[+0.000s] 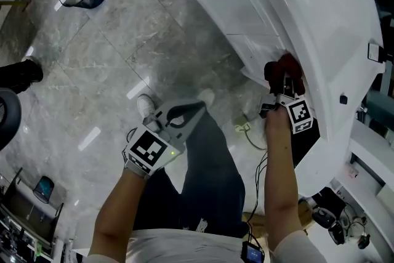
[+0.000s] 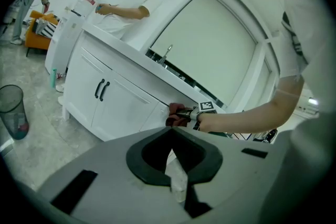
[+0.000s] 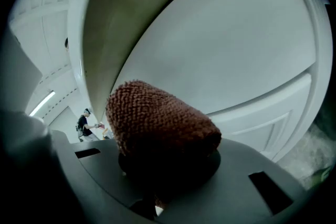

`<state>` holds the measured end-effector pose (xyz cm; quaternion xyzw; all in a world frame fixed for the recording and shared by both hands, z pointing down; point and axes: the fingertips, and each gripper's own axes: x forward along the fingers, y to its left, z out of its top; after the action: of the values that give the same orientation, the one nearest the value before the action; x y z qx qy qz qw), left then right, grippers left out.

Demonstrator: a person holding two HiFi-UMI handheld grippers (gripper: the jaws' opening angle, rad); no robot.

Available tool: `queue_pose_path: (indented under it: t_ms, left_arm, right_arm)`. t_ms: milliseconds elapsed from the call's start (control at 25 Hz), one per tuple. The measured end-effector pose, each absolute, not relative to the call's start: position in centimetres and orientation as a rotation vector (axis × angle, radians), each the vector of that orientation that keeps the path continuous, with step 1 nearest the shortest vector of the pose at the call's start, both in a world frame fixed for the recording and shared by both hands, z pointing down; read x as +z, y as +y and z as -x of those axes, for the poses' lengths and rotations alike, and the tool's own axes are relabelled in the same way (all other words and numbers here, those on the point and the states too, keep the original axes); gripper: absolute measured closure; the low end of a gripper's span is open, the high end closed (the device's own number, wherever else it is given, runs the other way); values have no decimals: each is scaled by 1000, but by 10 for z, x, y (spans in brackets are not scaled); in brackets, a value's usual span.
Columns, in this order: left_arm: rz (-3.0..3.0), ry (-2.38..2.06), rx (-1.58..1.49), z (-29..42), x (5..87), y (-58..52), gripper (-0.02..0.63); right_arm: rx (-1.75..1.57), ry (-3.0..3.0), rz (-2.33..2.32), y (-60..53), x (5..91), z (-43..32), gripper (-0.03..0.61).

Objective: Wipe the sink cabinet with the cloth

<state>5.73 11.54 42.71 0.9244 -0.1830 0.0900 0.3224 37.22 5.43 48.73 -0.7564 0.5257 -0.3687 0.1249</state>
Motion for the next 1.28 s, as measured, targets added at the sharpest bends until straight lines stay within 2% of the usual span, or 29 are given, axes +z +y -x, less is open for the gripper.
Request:
queue_pose_path:
  t_ms: [720,1280]
  left_arm:
    - [-2393,-619,218,-33,436,100,601]
    - [-2306,-775,206,-17,464,90,601]
  right_arm:
    - [-1234,1618,2063,-1,516,-308,531]
    - [-1275,1685,2122,-20,572,-322,531]
